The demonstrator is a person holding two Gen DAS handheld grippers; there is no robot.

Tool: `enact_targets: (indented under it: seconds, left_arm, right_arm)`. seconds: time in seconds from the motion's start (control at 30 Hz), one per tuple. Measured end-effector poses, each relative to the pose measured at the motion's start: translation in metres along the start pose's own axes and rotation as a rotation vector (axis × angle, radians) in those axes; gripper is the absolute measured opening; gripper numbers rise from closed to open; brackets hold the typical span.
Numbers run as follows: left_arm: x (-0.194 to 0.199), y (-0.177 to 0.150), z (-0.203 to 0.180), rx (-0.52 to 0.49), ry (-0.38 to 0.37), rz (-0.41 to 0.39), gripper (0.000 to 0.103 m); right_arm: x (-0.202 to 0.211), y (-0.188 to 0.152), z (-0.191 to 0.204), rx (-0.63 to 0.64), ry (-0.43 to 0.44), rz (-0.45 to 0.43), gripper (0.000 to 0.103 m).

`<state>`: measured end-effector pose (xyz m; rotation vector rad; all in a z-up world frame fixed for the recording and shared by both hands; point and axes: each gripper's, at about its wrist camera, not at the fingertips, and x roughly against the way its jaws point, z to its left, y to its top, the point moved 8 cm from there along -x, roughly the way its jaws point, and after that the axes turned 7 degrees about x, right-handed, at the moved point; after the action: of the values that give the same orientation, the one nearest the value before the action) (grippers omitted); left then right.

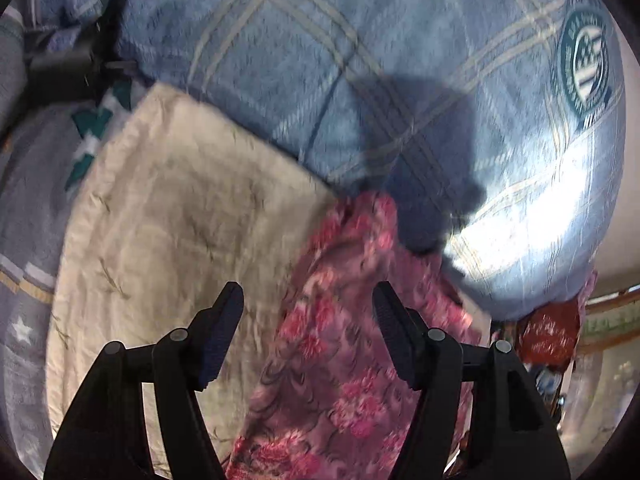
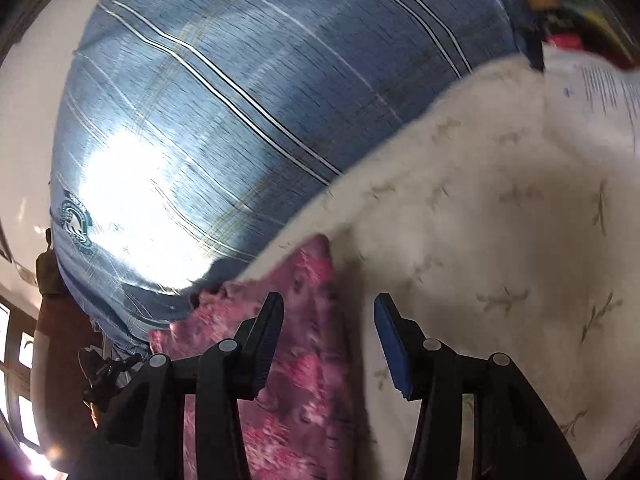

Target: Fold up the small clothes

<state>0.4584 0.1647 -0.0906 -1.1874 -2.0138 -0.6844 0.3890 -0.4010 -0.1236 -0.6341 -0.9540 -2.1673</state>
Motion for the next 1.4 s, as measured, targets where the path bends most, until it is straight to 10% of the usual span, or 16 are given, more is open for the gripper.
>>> enact_targets:
  seconds: [0.13,0.2,0.37,0.47,0.7,0.9,1.13,1.33,1.4]
  left_arm:
    - [-0.022,-0.019,-0.014,-0.057,0.029,0.025,0.066]
    - [-0.025,-0.019,-0.027,-0.114,0.064,-0.02,0.058]
    - [-0.038,-0.003,-0.018,-0.125,0.178,-0.103,0.026]
    - [-0.04,0.002,-0.001,-0.046,0.165,-0.107,0.02]
    - [0.029,-0.035,0.009,-0.045,0.058,-0.072,0.027]
    - [0.072,-0.133,0.023,-0.128,-0.044,0.0,0.066]
    - [0.043,-0.19,0.047,0.061,-0.169,0.081,0.069]
    - [0.033,-0.165,0.046,0.19,-0.23,0.022,0.069]
    - [0.028,-0.153,0.04,0.23,-0.261,-0.014,0.055]
  right_arm:
    - [-0.016,-0.001,0.013,0.054,0.003,0.002,0.042]
    - [-0.023,0.001,0.025,0.096,0.006,0.022,0.006]
    - [-0.007,0.021,0.049,0.187,0.0,-0.101,0.004]
    - [-0.038,0.009,0.017,0.132,-0.153,0.038,0.004]
    - [0.029,-0.026,0.035,0.098,-0.021,-0.039,0.011]
    - [0.095,-0.11,0.028,0.064,0.073,0.019,0.024]
    - [0.098,-0.182,0.007,-0.161,0.162,0.109,0.039]
    - [0.084,-0.157,0.005,-0.252,0.206,-0.028,0.04]
    - [0.079,-0.145,0.005,-0.294,0.206,-0.071,0.03]
